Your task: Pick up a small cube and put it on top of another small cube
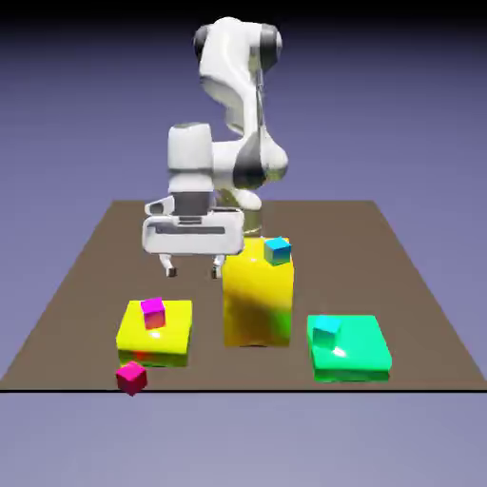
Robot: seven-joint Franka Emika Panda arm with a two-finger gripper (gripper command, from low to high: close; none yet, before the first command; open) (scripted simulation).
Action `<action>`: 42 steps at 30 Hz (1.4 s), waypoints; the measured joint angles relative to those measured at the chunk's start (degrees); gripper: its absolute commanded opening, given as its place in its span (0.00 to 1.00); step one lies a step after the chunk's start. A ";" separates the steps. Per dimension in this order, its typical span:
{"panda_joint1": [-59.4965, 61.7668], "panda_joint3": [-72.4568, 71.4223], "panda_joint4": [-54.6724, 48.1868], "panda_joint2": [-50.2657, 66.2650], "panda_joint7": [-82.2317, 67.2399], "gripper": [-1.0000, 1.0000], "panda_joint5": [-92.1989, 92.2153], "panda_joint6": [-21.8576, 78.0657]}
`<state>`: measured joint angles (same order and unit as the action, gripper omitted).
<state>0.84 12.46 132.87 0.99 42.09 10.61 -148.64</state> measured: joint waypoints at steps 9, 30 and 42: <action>0.29 6.92 -15.62 18.69 -0.20 0.50 5.89 14.09; -1.36 16.35 -29.29 34.70 -2.78 0.00 9.30 29.89; -14.40 26.43 -9.99 9.79 -15.18 0.00 -8.74 31.63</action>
<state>-13.56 38.89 122.88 10.78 26.91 1.87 -117.01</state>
